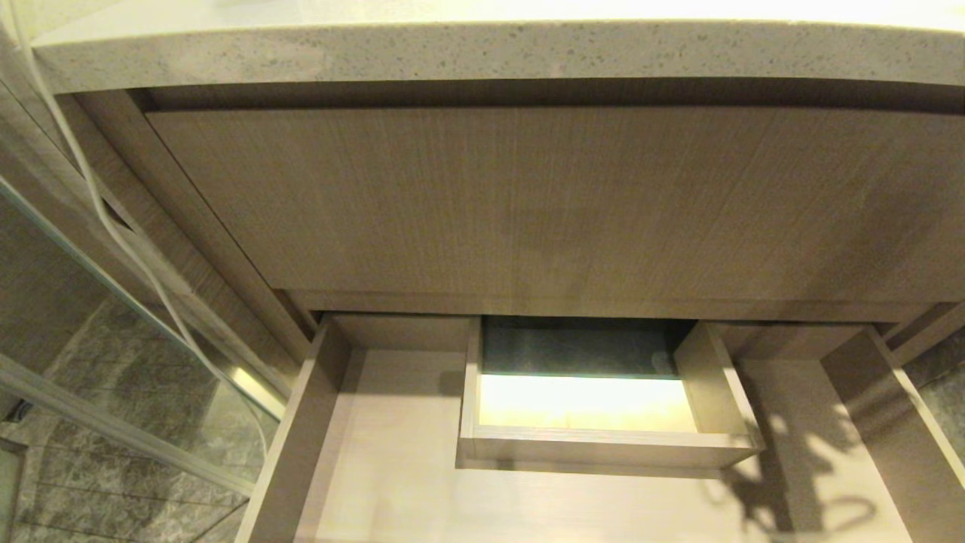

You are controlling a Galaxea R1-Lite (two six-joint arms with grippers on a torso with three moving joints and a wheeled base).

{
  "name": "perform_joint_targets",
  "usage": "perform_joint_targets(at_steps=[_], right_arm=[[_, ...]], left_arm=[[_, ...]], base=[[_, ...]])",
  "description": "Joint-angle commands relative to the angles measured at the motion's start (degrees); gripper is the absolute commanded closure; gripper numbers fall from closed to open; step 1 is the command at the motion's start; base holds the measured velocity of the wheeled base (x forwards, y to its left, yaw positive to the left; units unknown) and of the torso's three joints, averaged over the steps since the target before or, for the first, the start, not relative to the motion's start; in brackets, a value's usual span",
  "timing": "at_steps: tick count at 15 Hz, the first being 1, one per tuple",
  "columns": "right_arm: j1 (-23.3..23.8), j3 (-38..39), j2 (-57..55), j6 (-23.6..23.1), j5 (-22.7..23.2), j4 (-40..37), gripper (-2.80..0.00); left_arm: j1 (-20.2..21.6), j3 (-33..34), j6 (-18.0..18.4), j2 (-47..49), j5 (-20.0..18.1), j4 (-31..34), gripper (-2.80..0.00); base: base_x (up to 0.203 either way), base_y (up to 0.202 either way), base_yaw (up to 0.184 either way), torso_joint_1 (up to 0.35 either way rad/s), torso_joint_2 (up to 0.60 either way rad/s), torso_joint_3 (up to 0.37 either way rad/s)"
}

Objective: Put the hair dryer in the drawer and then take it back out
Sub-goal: Place it on the countertop

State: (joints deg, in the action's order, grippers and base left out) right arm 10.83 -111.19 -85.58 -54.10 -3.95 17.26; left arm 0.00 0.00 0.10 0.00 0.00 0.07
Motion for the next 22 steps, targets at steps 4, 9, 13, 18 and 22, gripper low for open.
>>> perform_joint_targets(at_steps=[4, 9, 13, 18, 22], right_arm=[[-1.17, 0.25, -8.37, -2.44, -0.04, 5.27, 0.00], [2.72, 0.25, -11.70, -2.65, -0.25, 5.76, 0.00], [8.37, 0.27, -12.94, -3.03, -0.27, 4.90, 0.00], [8.36, 0.36, -13.91, -2.94, -0.41, 1.20, 0.00], [8.33, 0.28, -14.09, -3.29, -0.62, 0.67, 0.00]], left_arm=[[0.00, 0.00, -0.01, 0.00, 0.00, 0.01, 0.00], [0.00, 0.00, -0.01, 0.00, 0.00, 0.01, 0.00], [0.00, 0.00, -0.01, 0.00, 0.00, 0.01, 0.00], [0.00, 0.00, -0.01, 0.00, 0.00, 0.01, 0.00], [0.00, 0.00, -0.01, 0.00, 0.00, 0.01, 0.00]], base=[[0.000, 0.000, 0.000, 0.000, 0.00, 0.000], [0.000, 0.000, 0.000, 0.000, 0.00, 0.000], [0.000, 0.000, 0.000, 0.000, 0.00, 0.000], [0.000, 0.000, 0.000, 0.000, 0.00, 0.000], [0.000, 0.000, 0.000, 0.000, 0.00, 0.000]])
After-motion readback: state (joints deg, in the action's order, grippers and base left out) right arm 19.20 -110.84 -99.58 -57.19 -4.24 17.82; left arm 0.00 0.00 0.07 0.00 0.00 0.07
